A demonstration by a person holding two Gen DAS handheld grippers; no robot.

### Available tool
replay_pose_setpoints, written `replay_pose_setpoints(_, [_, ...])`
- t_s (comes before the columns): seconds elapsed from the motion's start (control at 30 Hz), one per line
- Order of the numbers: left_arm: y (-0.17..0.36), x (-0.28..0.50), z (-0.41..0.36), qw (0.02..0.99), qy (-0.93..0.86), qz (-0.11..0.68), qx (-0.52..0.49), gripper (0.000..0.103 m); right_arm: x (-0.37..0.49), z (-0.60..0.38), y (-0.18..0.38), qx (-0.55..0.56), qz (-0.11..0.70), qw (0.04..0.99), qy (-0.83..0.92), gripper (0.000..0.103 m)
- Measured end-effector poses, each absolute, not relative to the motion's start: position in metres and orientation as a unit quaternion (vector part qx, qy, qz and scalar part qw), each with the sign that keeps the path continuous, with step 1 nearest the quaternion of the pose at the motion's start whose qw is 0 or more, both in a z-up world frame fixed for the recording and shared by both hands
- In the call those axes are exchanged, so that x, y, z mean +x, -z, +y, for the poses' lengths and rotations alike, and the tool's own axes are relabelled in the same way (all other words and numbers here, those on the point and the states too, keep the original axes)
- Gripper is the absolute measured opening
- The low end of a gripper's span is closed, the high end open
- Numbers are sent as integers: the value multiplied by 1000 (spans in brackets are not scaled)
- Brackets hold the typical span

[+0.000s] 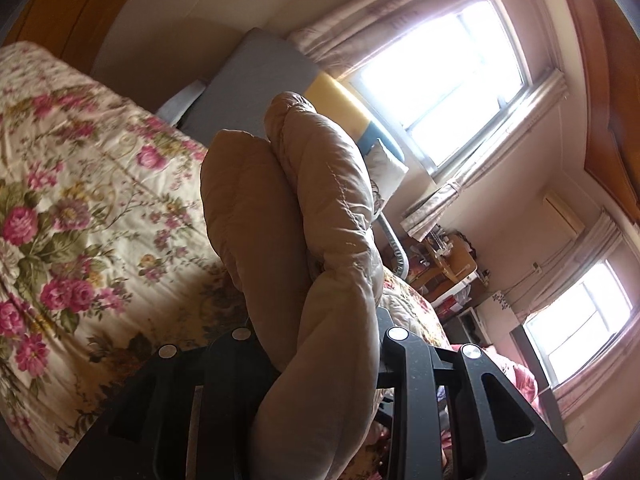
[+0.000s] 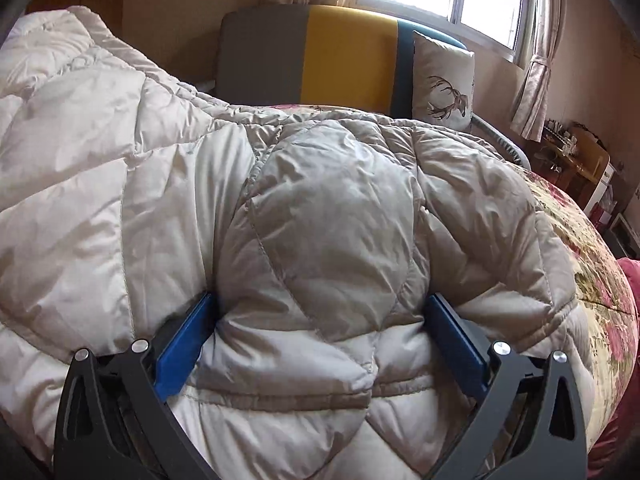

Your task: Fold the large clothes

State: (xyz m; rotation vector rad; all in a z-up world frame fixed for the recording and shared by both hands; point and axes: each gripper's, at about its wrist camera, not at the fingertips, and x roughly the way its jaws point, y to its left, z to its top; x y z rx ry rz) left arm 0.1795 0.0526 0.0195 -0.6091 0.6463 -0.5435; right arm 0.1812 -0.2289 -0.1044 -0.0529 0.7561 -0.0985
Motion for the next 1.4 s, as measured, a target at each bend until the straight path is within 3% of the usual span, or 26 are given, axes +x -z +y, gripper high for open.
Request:
replay_pose_setpoints(0.53, [-75, 164, -53, 912, 259, 282, -146, 29, 136, -310, 37, 57, 324, 940, 91, 101])
replay_pose_setpoints(0.67, [-78, 164, -79, 913, 266, 281, -128, 29, 131, -347, 42, 57, 334, 929, 151, 101])
replay_pose_setpoints(0.97, [-66, 162, -148, 910, 300, 279, -63, 29, 131, -385, 105, 187, 395, 890, 126, 101])
replay_pose_setpoints(1.4, [-9, 161, -246, 900, 332, 280, 40, 32, 134, -395, 106, 214, 406, 883, 102, 101])
